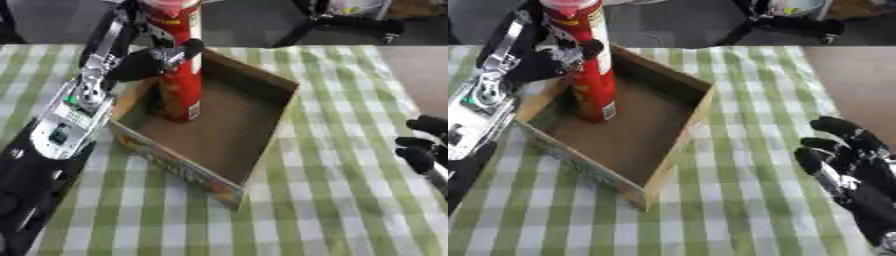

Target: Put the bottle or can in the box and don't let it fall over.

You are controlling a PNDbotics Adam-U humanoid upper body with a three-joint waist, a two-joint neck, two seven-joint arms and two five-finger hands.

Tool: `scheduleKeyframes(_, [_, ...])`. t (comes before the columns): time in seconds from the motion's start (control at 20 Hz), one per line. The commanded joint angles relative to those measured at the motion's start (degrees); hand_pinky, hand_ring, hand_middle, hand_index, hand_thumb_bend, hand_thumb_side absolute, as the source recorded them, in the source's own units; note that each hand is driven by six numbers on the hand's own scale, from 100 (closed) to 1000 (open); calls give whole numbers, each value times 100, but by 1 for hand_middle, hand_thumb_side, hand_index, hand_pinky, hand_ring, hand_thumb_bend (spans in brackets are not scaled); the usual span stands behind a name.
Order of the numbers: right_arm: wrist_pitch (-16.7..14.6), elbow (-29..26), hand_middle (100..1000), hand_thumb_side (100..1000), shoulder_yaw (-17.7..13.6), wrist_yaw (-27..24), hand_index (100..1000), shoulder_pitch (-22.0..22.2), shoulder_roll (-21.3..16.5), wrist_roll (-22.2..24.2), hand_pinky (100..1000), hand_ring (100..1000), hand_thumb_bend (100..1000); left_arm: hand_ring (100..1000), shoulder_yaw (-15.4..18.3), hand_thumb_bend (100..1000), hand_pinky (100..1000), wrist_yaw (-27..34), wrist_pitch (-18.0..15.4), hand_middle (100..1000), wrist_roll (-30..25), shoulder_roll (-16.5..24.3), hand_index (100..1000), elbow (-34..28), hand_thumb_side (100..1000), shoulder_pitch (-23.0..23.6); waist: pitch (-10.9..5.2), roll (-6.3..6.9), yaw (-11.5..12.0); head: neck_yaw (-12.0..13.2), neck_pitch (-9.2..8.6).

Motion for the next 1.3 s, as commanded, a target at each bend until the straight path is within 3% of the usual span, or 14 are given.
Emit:
scheduleKeyframes(0.05, [0, -136, 782, 241, -42, 3, 782, -11, -113, -23, 765, 734, 612, 1000, 97, 694, 834, 117, 106, 806, -20, 239, 866, -220, 364, -29, -234, -25, 35, -40, 34])
scheduleKeyframes(0.55, [-72, -136, 783, 248, -140, -12, 782, 62, -185, -114, 764, 735, 617, 985, 289, 642, 801, 499, 424, 794, -29, 829, 843, -1102, 312, 620, -379, -116, 258, -226, 144])
scheduleKeyframes(1.0, [-158, -136, 783, 254, -230, -1, 782, 76, -313, -192, 764, 735, 619, 971, 556, 612, 794, 1102, 478, 793, 260, 1700, 845, -2319, 326, 1734, -416, -123, 436, -330, 142])
scheduleKeyframes(1.3, [-183, -136, 783, 259, -250, -8, 783, 40, -363, -222, 765, 735, 620, 969, 720, 575, 788, 1514, 570, 794, 523, 1985, 847, -3169, 340, 2500, -424, -119, 519, -362, 118])
